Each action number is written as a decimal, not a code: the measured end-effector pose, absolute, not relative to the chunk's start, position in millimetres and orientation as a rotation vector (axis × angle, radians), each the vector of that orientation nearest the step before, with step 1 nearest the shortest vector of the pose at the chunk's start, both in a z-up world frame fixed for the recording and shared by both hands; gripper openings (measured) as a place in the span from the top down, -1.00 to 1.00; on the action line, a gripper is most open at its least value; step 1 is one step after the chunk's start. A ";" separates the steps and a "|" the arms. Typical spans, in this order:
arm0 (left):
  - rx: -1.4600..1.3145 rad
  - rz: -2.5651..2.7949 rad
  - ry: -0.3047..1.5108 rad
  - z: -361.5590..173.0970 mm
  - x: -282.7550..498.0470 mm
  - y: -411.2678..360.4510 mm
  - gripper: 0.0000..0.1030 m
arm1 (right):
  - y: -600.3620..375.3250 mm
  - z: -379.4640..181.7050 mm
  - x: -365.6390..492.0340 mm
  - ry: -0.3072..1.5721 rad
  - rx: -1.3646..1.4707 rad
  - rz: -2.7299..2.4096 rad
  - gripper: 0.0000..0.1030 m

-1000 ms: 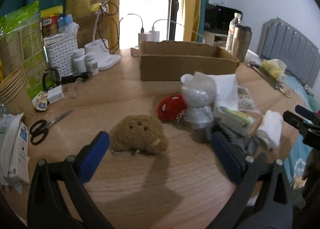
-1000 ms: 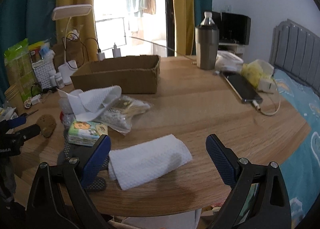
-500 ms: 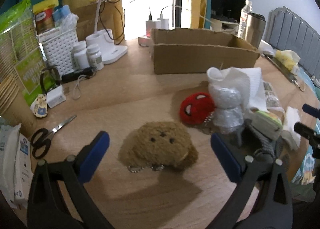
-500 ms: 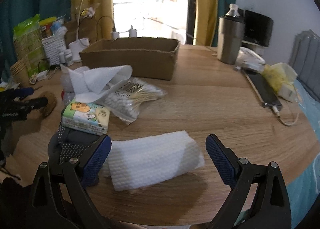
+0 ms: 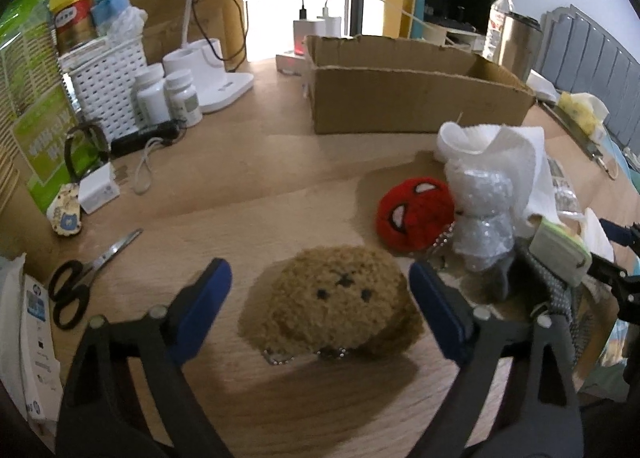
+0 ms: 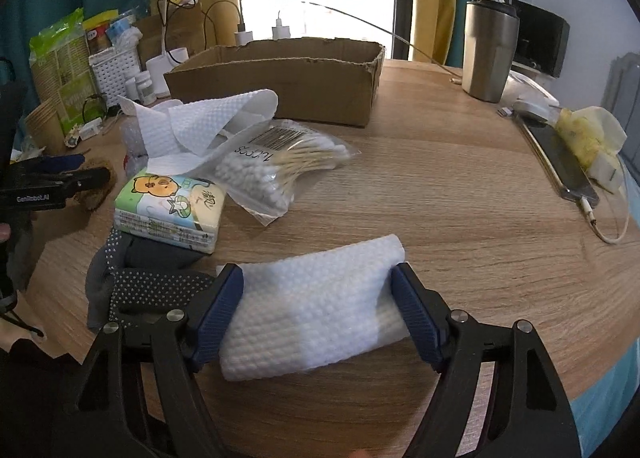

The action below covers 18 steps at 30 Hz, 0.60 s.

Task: Organize soft objects
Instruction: 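Reach the left gripper to the brown bear plush while the right gripper grasps the white towel, then lift the bear plush with the left gripper while the right gripper carries the towel to the box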

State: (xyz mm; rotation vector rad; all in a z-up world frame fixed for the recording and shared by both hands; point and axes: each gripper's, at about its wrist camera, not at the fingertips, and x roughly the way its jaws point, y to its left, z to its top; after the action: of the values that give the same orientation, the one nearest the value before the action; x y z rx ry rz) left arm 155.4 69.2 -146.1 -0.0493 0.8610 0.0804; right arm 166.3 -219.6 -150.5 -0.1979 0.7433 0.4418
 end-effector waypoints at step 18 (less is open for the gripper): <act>-0.082 -0.004 0.885 -150.3 153.2 62.8 -0.17 | -230.2 -149.6 169.5 0.735 -0.192 0.400 0.29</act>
State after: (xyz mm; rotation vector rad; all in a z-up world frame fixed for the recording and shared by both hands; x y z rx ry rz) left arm 153.2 62.8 -150.3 -0.0821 0.8846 -0.0042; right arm 169.5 -230.2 -149.6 -0.1922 0.7347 0.3997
